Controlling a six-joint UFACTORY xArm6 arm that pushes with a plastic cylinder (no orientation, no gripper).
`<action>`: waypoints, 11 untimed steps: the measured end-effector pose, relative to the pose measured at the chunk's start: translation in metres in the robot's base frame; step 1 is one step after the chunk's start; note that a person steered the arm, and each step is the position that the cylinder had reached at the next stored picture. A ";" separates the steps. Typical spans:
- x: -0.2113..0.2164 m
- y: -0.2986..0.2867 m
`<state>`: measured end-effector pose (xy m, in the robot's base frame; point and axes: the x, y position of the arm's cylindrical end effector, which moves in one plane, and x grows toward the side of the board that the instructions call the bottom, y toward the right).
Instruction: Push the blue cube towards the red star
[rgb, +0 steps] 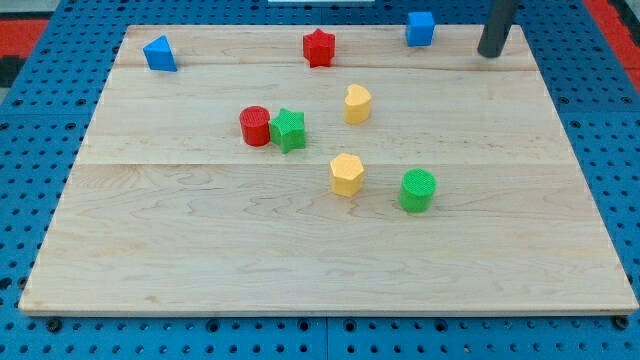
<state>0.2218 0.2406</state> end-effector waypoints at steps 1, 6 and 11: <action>-0.030 0.003; 0.078 -0.112; 0.010 -0.219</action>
<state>0.2320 0.0220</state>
